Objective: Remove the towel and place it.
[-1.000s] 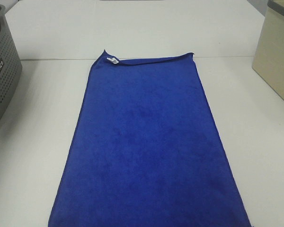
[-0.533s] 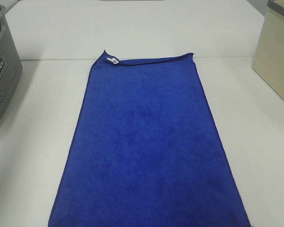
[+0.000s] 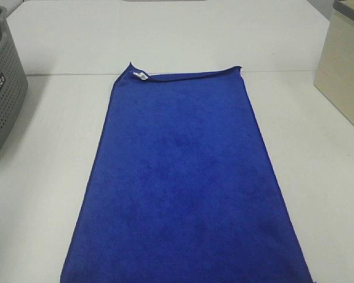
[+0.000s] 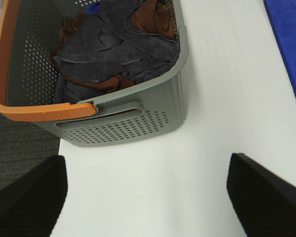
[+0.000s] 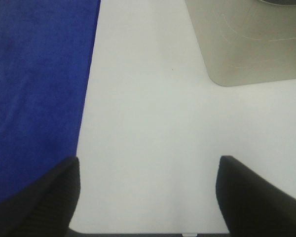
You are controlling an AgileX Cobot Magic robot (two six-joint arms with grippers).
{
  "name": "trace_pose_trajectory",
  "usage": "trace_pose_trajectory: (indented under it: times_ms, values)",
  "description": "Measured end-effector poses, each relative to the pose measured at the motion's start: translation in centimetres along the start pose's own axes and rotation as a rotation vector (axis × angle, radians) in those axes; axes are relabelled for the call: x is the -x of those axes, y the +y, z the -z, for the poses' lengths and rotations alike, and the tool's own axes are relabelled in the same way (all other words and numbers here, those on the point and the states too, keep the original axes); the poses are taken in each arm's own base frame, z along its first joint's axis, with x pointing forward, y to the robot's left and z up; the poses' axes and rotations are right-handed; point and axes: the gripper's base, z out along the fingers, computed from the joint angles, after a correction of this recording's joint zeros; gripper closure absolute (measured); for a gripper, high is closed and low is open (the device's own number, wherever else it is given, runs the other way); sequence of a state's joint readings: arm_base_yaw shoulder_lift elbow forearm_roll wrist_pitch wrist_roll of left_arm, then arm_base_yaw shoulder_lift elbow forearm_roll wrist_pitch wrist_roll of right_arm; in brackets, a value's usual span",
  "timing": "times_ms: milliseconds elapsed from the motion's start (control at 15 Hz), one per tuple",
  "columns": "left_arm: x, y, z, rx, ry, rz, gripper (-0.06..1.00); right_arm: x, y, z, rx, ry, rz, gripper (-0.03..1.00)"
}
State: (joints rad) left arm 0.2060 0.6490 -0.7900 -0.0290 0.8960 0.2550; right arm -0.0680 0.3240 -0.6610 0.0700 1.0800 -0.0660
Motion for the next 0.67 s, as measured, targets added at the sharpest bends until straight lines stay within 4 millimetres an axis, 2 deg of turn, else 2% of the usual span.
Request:
trace_pose_trajectory:
  times_ms: [133,267,467,667]
  values:
    - [-2.8,-0.7,0.6,0.007,-0.031,0.000,0.11,-1.8,0.0,-0.4,-0.001,-0.017,0.005,0.22]
    - [-4.8,-1.4,1.5,-0.004,-0.071,-0.027,0.11,-3.2,0.1,-0.4,-0.001,-0.031,0.024,0.22]
    - [-6.6,-1.8,2.6,-0.038,-0.068,-0.105,0.11,-5.2,0.2,-0.1,-0.002,-0.090,0.038,0.22]
    - [-7.9,-1.8,3.8,-0.009,-0.136,-0.034,0.11,-6.6,0.3,-0.2,0.003,-0.090,0.039,0.22]
